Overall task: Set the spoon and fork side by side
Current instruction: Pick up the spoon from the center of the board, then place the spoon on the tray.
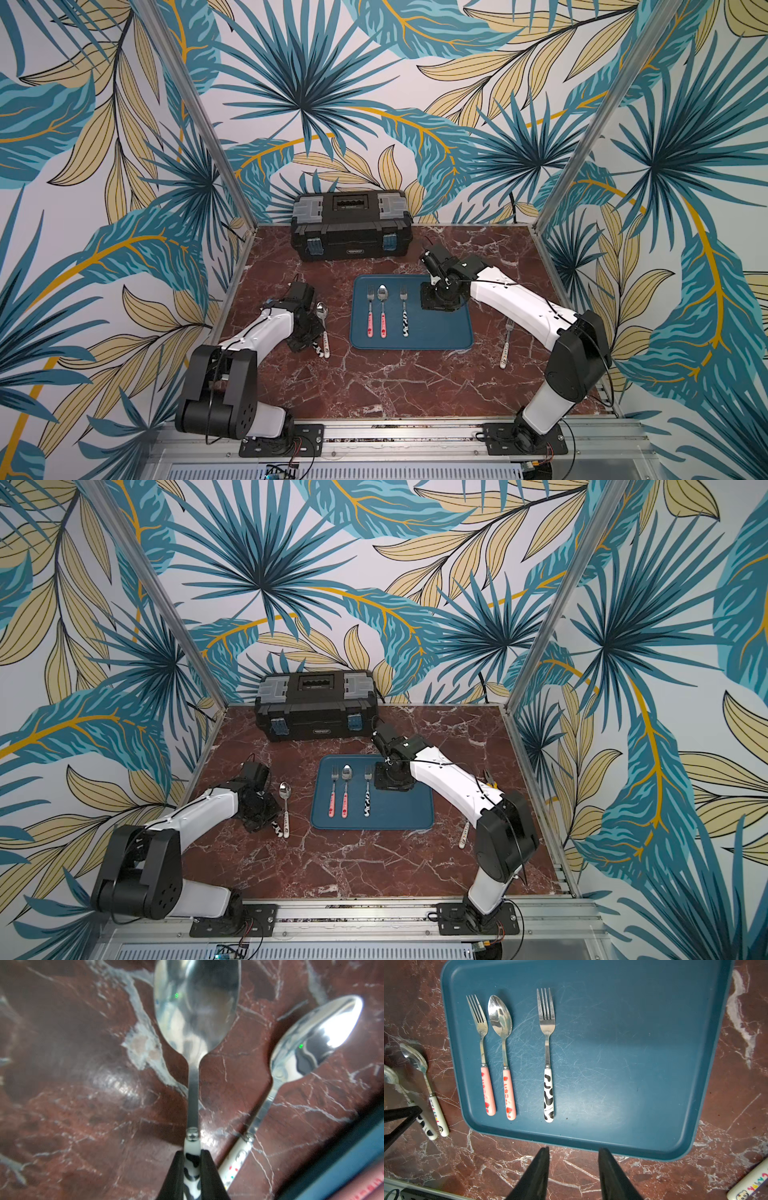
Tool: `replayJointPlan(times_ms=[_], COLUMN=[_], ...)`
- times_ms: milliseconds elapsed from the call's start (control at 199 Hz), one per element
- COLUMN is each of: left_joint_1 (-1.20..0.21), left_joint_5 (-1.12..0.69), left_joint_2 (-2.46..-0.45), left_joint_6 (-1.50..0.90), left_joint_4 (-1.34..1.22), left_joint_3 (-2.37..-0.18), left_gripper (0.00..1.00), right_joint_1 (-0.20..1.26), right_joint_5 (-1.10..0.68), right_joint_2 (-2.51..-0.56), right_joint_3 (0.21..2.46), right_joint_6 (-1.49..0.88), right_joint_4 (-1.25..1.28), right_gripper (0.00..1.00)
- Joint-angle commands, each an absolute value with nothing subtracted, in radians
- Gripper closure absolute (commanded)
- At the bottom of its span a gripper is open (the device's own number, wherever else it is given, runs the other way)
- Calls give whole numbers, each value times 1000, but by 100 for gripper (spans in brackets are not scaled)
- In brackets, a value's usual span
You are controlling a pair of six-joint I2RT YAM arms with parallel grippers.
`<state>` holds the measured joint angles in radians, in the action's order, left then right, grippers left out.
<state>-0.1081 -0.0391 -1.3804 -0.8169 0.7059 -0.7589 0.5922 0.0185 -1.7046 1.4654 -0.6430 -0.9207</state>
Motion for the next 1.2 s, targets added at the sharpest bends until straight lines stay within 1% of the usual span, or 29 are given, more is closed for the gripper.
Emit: replayJointPlan(times_ms=[0,130,226,422,632,738,798,969,1199], left_joint_1=[-133,-244,-366,-635,-791,-814,-815,-821,-821], left_joint_5=[-42,4,-7,-9,-49,-60,-76,-49,-20], left_joint_2=[-1275,-1220,-1272,-1567,-1929,-2027,-2057,-2131,-2239], left_joint_6=[-792,-782,-794,-814,-769,-773,-792,-820,-840], left_joint_4=[815,915,917,875,962,972,950,946,965], left_joint_3=[-854,-991,-1097,-1374,-1741,-1811,-1814,-1851,-1949], left_gripper=[92,92,92,92,92,92,92,92,92], right_joint_1=[573,527,463,342,260,241,236,209,177], right_joint_5=[31,51,57,81,118,106,107,105,82], right_joint_2=[-1666,-1649,-1634,-1591,-1544,-1505,-1490,-1472,-1466], right_joint_3=[1431,1400,1368,1306,1264,1225,1209,1180,1158], right_joint_6=[-643,-638,-629,-595,-556,-552,-547,-531,-510], right_joint_4=[-908,-905,-903,-909,-928,-916,-918,-913,-893], right_gripper=[55,55,55,55,54,54,54,54,54])
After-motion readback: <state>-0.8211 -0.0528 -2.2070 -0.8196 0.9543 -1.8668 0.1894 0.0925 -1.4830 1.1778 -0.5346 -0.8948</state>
